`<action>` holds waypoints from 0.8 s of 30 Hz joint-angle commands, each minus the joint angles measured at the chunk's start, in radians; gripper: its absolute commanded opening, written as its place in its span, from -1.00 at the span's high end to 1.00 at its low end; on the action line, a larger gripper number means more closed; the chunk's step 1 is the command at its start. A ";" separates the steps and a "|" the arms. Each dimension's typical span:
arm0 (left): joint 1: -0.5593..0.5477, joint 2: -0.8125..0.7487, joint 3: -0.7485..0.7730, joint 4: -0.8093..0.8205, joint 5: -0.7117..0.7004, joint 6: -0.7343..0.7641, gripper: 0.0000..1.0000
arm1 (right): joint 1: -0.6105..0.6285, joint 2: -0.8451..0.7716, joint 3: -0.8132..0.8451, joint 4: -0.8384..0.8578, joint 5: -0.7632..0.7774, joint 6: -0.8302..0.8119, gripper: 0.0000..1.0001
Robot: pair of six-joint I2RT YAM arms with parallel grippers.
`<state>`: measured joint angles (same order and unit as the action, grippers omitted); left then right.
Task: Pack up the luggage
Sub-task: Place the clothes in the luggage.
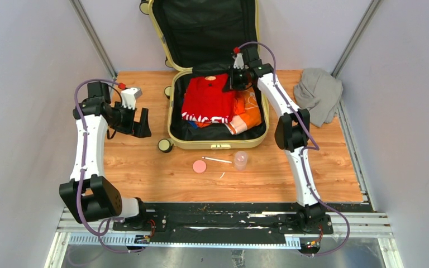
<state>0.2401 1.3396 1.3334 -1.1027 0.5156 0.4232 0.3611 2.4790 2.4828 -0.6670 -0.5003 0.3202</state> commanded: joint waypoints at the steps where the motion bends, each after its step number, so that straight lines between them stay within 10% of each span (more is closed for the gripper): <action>1: 0.002 -0.013 -0.023 -0.014 0.006 0.016 -0.97 | -0.040 0.034 0.084 -0.032 -0.047 -0.043 1.00; 9: 0.002 -0.009 -0.042 -0.013 0.027 0.014 -0.95 | -0.047 0.060 0.112 -0.053 0.044 -0.120 1.00; 11: 0.002 -0.008 -0.039 -0.013 0.028 0.010 -0.95 | -0.045 0.065 0.101 -0.056 0.052 -0.128 0.70; 15: 0.001 -0.003 -0.034 -0.013 0.032 0.006 -0.96 | -0.035 0.070 0.079 -0.081 0.140 -0.143 -0.50; 24: 0.000 -0.005 -0.020 -0.013 0.025 0.002 -1.00 | -0.058 -0.177 -0.039 -0.020 0.582 -0.071 -0.70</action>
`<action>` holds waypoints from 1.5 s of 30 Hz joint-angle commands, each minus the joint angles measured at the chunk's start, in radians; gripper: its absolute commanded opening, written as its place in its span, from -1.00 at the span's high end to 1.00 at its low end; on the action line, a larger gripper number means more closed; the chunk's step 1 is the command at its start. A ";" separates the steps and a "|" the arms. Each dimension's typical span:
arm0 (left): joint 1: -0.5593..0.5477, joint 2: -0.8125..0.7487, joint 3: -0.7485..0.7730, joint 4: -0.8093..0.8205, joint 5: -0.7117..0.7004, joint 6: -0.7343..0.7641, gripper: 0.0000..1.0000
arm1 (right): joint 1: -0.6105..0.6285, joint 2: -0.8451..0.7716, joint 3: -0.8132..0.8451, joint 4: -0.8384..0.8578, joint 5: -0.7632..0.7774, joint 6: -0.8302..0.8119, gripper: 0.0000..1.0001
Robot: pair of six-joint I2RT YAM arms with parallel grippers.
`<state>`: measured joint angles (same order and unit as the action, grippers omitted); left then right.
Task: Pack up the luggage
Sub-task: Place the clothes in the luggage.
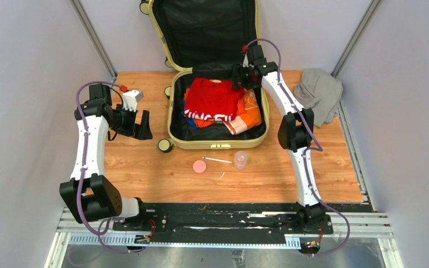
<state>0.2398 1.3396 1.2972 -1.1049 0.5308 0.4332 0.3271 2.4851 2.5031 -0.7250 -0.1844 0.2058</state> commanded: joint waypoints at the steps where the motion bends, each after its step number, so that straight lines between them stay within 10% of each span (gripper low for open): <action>1: 0.001 -0.006 0.020 -0.010 0.008 -0.010 -1.00 | -0.025 -0.222 -0.086 0.055 0.292 0.053 -0.67; 8: 0.001 0.008 0.052 -0.010 0.010 -0.021 -1.00 | -0.015 -0.411 -0.390 0.240 -0.095 0.212 0.01; 18: 0.001 -0.006 0.055 -0.009 -0.001 -0.021 -1.00 | -0.081 -0.109 -0.537 0.299 -0.372 0.417 0.74; 25: 0.001 -0.006 0.053 -0.007 0.003 -0.018 -1.00 | -0.087 -0.097 -0.589 0.263 -0.275 0.344 0.66; 35: 0.002 0.027 0.073 -0.006 -0.012 -0.021 -1.00 | 0.021 -0.335 -0.463 0.239 -0.101 0.296 -0.24; 45: 0.004 0.026 0.078 -0.006 -0.020 -0.017 -1.00 | 0.089 -0.239 -0.595 0.367 -0.326 0.434 -0.20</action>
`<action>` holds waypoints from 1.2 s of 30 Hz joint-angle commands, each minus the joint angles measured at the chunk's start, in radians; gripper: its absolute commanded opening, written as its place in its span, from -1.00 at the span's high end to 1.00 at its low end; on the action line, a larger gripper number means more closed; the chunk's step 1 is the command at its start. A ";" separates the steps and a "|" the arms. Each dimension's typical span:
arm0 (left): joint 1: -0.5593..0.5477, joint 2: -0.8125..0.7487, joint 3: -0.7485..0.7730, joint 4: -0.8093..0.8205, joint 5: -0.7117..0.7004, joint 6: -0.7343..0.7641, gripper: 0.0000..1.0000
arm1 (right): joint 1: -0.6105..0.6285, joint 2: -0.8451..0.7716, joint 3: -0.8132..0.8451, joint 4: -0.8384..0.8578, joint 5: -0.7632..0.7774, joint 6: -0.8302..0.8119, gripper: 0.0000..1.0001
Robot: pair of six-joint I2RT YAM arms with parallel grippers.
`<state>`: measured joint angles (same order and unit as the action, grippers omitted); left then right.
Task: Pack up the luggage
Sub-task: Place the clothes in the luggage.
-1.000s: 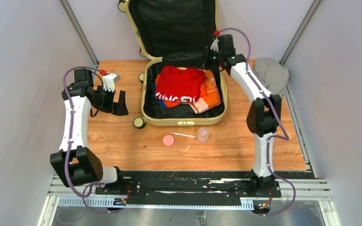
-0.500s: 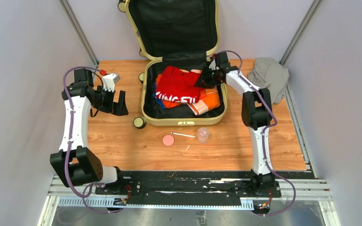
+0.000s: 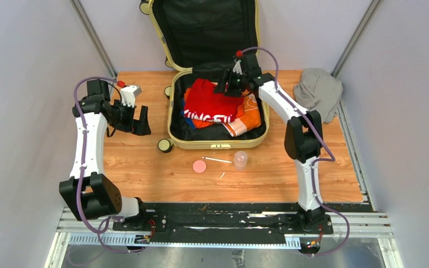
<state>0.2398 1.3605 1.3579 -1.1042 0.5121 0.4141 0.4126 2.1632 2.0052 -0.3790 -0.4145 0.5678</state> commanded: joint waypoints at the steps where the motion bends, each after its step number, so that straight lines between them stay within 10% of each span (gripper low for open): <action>1: 0.006 0.005 0.013 -0.006 -0.001 0.002 -1.00 | 0.002 0.099 -0.123 0.030 -0.100 0.075 -0.19; 19: 0.024 -0.010 -0.037 -0.005 -0.033 0.048 -1.00 | 0.122 -0.044 -0.008 -0.139 0.099 -0.052 -0.54; 25: 0.029 -0.013 -0.041 -0.005 -0.026 0.058 -1.00 | 0.220 -0.363 -0.286 -0.149 0.307 -0.144 -0.93; 36: 0.033 -0.032 -0.045 -0.005 0.018 0.042 -1.00 | 0.486 -0.960 -0.992 -0.150 0.712 -0.112 -1.00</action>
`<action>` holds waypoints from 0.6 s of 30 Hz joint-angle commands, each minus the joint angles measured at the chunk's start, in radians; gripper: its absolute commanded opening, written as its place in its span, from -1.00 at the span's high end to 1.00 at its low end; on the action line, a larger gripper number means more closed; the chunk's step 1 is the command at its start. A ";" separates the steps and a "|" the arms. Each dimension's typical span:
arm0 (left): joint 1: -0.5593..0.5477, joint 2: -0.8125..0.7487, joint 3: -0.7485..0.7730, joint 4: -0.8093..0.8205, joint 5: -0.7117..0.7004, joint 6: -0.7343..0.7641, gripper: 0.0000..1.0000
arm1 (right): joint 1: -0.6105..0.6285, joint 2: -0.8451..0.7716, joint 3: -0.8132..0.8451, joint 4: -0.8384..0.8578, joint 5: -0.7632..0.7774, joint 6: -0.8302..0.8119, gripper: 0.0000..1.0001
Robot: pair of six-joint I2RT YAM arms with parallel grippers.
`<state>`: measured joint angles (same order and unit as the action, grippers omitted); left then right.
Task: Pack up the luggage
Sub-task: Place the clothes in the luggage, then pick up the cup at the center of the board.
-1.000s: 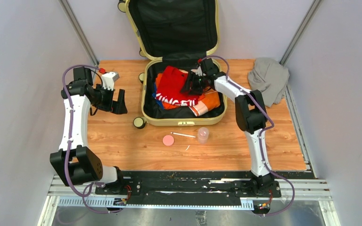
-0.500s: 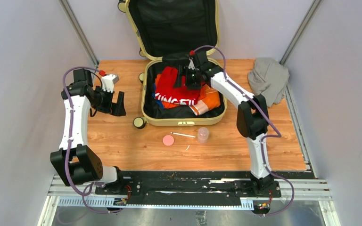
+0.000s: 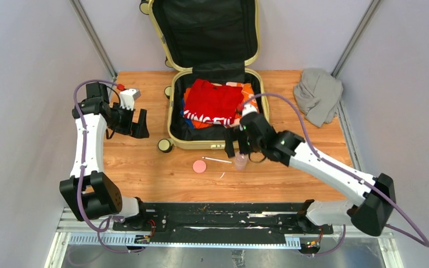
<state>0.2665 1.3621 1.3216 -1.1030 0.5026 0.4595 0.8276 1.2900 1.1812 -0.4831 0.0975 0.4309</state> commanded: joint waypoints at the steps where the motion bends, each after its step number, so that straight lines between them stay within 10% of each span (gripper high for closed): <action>1: 0.007 -0.036 -0.010 -0.006 0.031 -0.005 -1.00 | 0.083 -0.109 -0.208 -0.040 0.211 0.035 -1.00; 18: 0.007 -0.105 -0.010 -0.008 0.001 -0.028 -1.00 | 0.117 0.011 -0.349 0.185 0.274 -0.022 -0.56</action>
<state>0.2668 1.2774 1.3151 -1.1034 0.5106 0.4465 0.9283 1.2579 0.8513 -0.3634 0.3267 0.4316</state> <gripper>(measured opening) 0.999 0.796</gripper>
